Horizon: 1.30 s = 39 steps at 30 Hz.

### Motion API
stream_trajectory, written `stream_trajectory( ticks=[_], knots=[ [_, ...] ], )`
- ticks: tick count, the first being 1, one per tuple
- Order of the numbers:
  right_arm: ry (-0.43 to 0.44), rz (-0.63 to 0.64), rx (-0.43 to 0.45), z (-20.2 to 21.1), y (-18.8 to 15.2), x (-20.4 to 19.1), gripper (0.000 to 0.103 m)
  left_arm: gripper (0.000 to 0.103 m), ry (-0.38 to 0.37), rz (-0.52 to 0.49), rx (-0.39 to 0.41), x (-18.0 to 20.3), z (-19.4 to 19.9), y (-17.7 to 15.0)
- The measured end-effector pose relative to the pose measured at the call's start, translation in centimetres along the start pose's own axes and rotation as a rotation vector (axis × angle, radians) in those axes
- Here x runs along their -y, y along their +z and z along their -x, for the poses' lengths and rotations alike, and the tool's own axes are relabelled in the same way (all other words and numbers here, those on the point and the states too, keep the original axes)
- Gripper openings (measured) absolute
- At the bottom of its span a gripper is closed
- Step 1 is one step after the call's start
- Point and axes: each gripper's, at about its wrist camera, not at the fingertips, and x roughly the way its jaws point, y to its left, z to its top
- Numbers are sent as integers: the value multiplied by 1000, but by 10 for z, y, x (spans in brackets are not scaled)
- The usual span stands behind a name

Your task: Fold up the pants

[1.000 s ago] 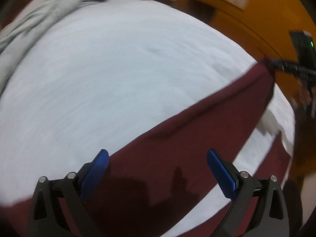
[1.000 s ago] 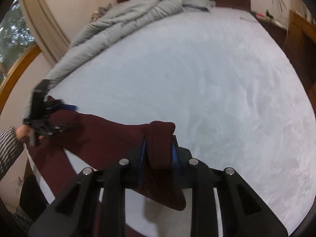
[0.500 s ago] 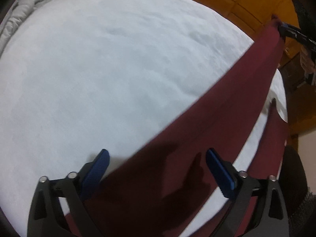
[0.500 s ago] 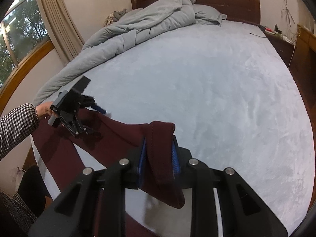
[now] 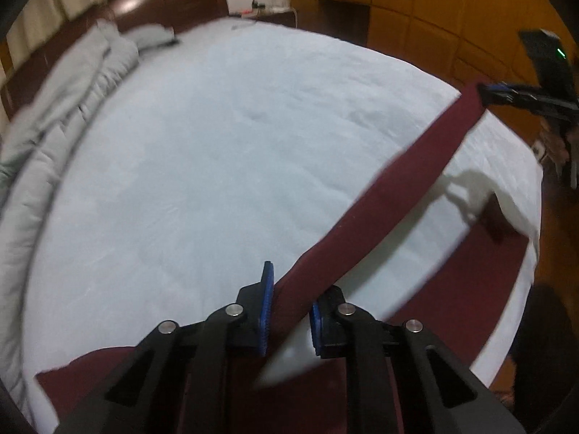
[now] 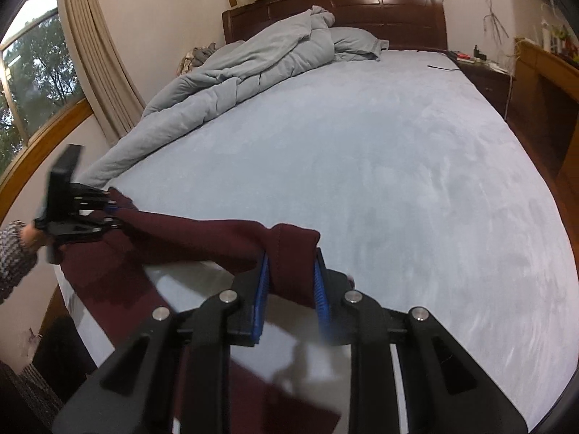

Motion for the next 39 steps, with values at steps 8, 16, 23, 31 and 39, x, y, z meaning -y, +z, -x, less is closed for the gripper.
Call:
stream_trajectory(
  ticks=[8,16,23,31,39],
  knots=[
    [-28,-88,-147,-7,-122,-10,22,17,120,-150,-82,120,-23,-85],
    [-78,-162,-235,-13,-171,-28,44,19,170,-62,-74,113,-47,-131],
    [125,-520,-187,23,-197,-27,53,20,218,-57,-58,119,-46,-136],
    [338,-820,-146,-21,-213,-47,61,21,163,18,-78,107,-42,-130],
    [299,-1020,-108,-56,-212,-9,40,21,129,69,-74,97,-41,-128]
  ],
)
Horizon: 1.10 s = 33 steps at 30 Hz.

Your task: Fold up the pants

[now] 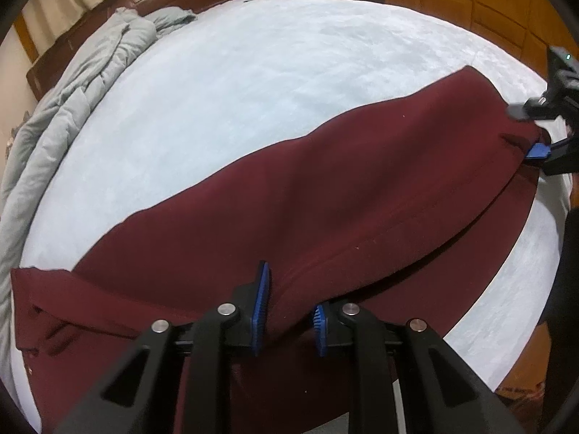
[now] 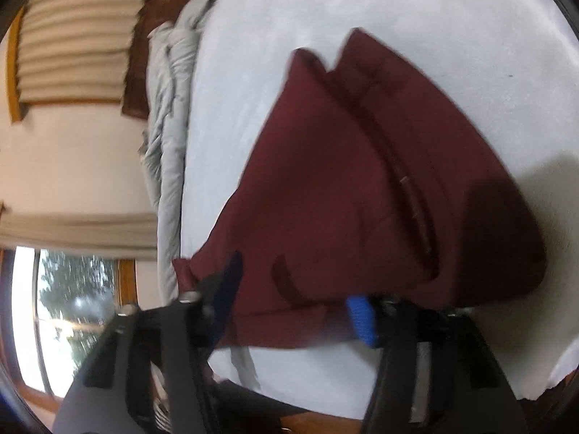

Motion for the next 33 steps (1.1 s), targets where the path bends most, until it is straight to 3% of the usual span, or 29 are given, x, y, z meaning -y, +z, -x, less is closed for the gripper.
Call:
stream_trajectory(
  ticks=[1,7,10,13,16,19,21,23,25,27,30,33],
  knots=[
    [-20,8,16,2,4,-2,13,21,-2,7,0,0,0,0],
    [-40,146,115,47,-4,-28,10,22,-3,-2,43,5,23,8],
    [-103,180,155,65,-10,-36,10,23,-30,-1,78,14,41,7],
    [-186,146,126,60,-13,-15,10,23,-26,-24,58,32,39,-2],
    [-243,101,64,38,-13,12,10,24,-23,-15,2,38,12,-16],
    [-254,119,67,37,-16,9,16,25,-31,5,29,31,10,-12],
    [-291,154,68,41,-21,-5,31,35,-53,28,27,26,14,-9],
    [-357,191,98,55,-29,-19,46,66,-113,72,15,18,20,-8],
    [-467,223,138,72,-41,-34,46,78,-168,135,34,6,35,-11],
    [-515,293,182,78,-56,-57,46,82,-198,201,40,-10,50,-20],
    [-437,444,129,59,-77,-98,52,85,-199,331,34,-49,64,-42],
    [-305,639,-17,-5,-102,-146,56,85,-123,484,10,-97,70,-68]
  ],
)
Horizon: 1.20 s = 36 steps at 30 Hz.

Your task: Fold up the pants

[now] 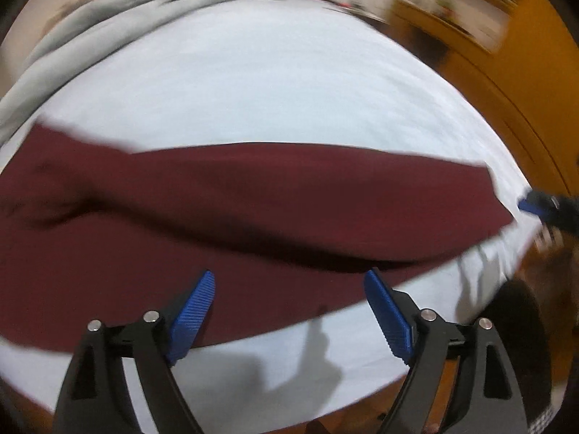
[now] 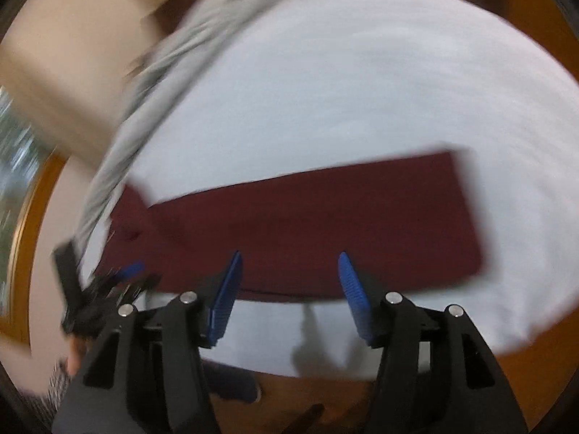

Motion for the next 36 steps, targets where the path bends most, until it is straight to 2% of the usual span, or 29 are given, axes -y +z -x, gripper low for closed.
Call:
stream_trajectory(
  ticks=[2,6,9,10,12,13,15,16,19,23,27,29,33,36],
  knots=[
    [99,143,-60,-41,8,-48,56,85,55,89,-4,-31,5,-1],
    [198,368,-191,-130,15,-132,57,85,120,237,-23,-85,12,-2],
    [189,467,-253,-174,15,-160,60,85,143,285,-28,-109,14,-7],
    [160,499,-275,-192,15,-168,60,85,149,297,-31,-116,14,-9],
    [138,532,-314,-211,9,-170,60,85,150,323,-34,-127,14,-15],
    [130,539,-327,-219,8,-170,53,85,148,333,-36,-131,12,-17],
    [118,569,-328,-225,7,-173,31,85,144,353,-43,-140,10,-22],
    [130,575,-335,-226,9,-173,8,85,141,360,-43,-146,11,-25],
    [194,559,-343,-211,10,-178,8,85,128,378,-42,-148,11,-28],
    [261,578,-299,-187,2,-183,7,85,116,401,-25,-154,15,-20],
    [197,564,-373,-218,-20,-178,8,87,114,439,-6,-163,22,8],
    [197,542,-358,-223,-24,-174,8,87,126,449,-20,-168,20,28],
    [216,490,-336,-222,-24,-169,9,87,148,463,-112,-183,1,84],
    [206,498,-327,-224,-25,-172,9,87,233,456,-230,-197,-27,122]
  ],
)
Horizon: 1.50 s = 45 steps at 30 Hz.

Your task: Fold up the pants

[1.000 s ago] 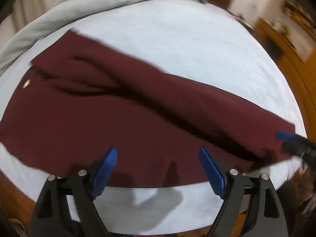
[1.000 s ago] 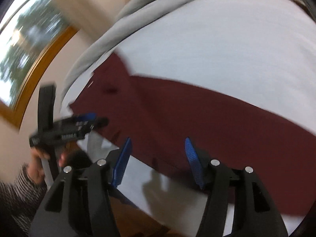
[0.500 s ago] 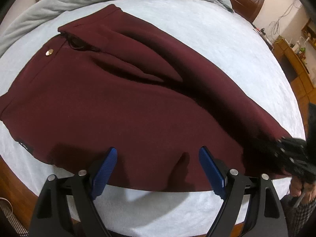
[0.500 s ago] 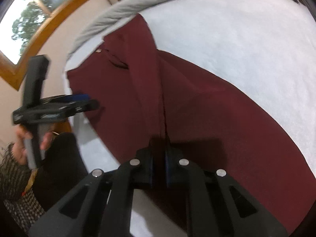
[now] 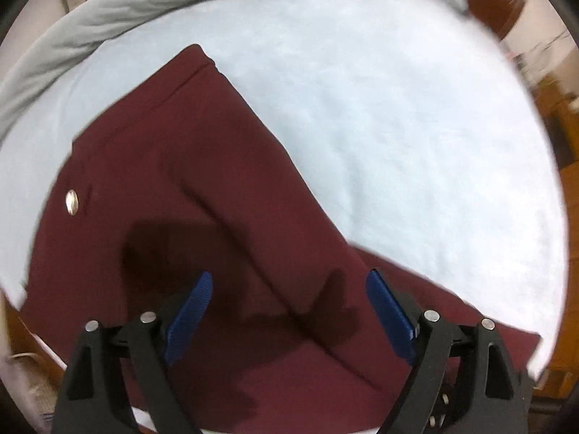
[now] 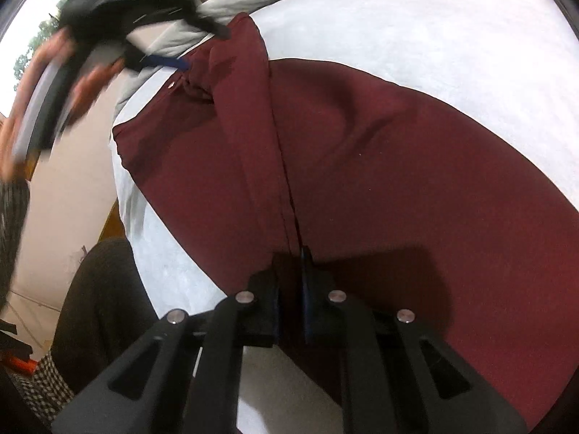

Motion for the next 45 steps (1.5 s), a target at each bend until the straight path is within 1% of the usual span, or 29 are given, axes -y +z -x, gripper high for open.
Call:
stream_trajectory(
  ticks=[1,3,5,6,7,9,12,16,18,19,20,21,23,25,26,29,31,32,34,35,36,37,38,39,41,42,43,44,45],
  knots=[
    [0,-1,1,0,0,0,9,87,51,-1,-36,4,-9,15],
    [11,-14,4,-2,0,1,9,87,146,-9,-75,9,-21,38],
    [26,-26,9,-1,-1,4,9,87,217,-22,-127,14,-35,57],
    [34,-33,12,-1,-1,4,9,87,243,-21,-153,15,-42,64],
    [39,-36,13,8,-8,12,9,87,263,-23,-168,16,-46,67],
    [49,-39,17,9,-8,14,9,88,289,-40,-213,18,-56,74],
    [70,-58,24,8,-9,15,9,89,368,-50,-277,20,-74,84],
    [91,-75,32,8,-9,17,9,88,383,7,-366,8,-92,94],
    [100,-83,36,8,-9,17,9,76,366,31,-387,2,-96,95],
    [102,-87,36,9,-9,18,9,65,349,50,-389,-1,-96,96],
    [104,-91,36,9,-9,18,9,53,334,85,-377,-6,-93,96],
    [106,-97,38,10,-8,18,9,46,333,100,-365,-9,-89,95],
    [108,-105,45,12,-8,17,9,27,310,98,-334,-11,-78,91],
    [112,-116,56,16,-7,18,11,21,277,106,-285,-17,-61,78],
    [114,-122,63,19,-6,17,11,19,256,111,-256,-20,-51,74],
    [92,-111,85,29,-4,13,10,19,177,129,-143,-31,-15,54],
    [84,-102,99,36,-3,9,10,19,136,126,-50,-39,12,33],
    [79,-97,104,39,-3,8,10,19,113,123,13,-45,29,16],
    [64,-82,116,46,-4,5,10,19,85,125,111,-54,53,-12],
    [54,-73,121,50,-4,4,10,19,73,129,143,-54,61,-14],
    [47,-65,123,52,-5,2,10,19,51,145,191,-61,71,-32],
    [42,-59,122,54,-6,2,10,19,32,162,225,-68,79,-41],
    [29,-46,121,56,-8,0,10,19,-2,192,260,-78,83,-60],
    [21,-36,117,57,-9,-1,10,19,-15,219,278,-86,81,-61],
    [1,-13,102,55,-13,-5,10,19,-67,294,307,-113,70,-82],
    [-3,-10,93,53,-14,-6,11,19,-72,311,312,-122,59,-82],
    [-6,-10,84,51,-16,-6,11,19,-76,319,318,-121,55,-92],
    [-13,-13,69,47,-18,-6,11,19,-80,330,324,-128,45,-98],
    [-20,-13,54,42,-20,-7,11,20,-87,352,307,-134,32,-105]
  ],
)
